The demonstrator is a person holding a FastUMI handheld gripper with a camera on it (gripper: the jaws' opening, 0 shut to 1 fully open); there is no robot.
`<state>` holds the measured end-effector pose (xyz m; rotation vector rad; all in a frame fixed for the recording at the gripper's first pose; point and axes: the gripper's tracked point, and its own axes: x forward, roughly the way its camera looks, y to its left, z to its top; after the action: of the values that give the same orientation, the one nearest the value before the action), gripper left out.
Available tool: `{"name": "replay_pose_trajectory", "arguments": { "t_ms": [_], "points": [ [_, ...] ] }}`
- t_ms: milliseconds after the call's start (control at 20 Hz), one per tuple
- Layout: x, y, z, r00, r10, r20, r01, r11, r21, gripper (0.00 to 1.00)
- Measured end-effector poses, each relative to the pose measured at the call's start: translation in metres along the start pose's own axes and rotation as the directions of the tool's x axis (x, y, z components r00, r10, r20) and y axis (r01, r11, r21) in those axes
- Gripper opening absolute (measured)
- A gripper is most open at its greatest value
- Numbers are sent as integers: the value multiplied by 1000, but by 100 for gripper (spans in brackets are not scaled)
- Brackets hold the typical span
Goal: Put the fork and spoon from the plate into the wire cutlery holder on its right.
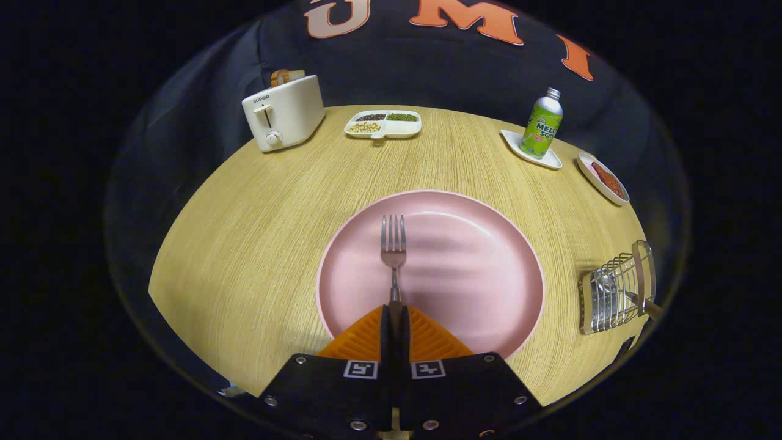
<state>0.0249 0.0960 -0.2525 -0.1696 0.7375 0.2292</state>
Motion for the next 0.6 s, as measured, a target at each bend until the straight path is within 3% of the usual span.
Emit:
{"name": "replay_pose_trajectory", "arguments": {
  "t_ms": [600],
  "points": [
    [-51, -44, 14, 1000, 14, 14, -15, 1000, 17, 6]
  ]
}}
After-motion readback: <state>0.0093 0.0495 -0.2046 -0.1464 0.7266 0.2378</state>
